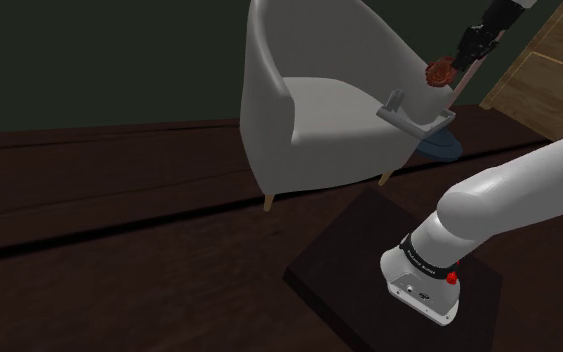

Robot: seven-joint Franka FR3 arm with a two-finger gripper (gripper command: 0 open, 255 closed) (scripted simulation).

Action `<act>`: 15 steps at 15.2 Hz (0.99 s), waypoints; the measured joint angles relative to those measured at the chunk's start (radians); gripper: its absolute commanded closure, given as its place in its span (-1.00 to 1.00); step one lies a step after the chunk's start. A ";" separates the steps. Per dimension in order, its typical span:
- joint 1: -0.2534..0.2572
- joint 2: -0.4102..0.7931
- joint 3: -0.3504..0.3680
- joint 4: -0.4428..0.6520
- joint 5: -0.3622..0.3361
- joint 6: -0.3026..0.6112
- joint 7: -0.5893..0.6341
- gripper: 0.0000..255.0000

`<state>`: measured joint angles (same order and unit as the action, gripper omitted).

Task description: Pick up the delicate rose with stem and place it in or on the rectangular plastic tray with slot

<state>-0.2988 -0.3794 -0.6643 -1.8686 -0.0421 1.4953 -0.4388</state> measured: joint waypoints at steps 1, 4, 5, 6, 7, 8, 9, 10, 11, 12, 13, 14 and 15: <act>-0.002 -0.007 -0.002 -0.008 0.001 0.009 -0.006 1.00; -0.018 -0.026 0.005 -0.049 0.054 0.047 -0.011 1.00; -0.027 -0.032 0.012 -0.059 0.057 0.060 -0.011 1.00; -0.033 -0.030 0.019 -0.061 0.062 0.071 -0.012 1.00; -0.041 -0.024 0.012 -0.059 0.087 0.078 -0.028 1.00; -0.057 -0.035 0.021 -0.073 0.095 0.087 -0.030 1.00; -0.065 -0.043 0.037 -0.084 0.086 0.103 -0.022 1.00; -0.075 -0.054 0.036 -0.098 0.100 0.123 -0.035 1.00; -0.083 -0.067 0.029 -0.114 0.119 0.140 -0.051 1.00; -0.088 -0.065 0.030 -0.114 0.127 0.142 -0.056 1.00; -0.100 -0.060 0.044 -0.114 0.136 0.163 -0.052 1.00; -0.101 -0.057 0.057 -0.112 0.122 0.169 -0.045 1.00; -0.119 -0.057 0.060 -0.124 0.147 0.192 -0.060 1.00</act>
<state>-0.4178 -0.4369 -0.6047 -1.9925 0.1050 1.6869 -0.4984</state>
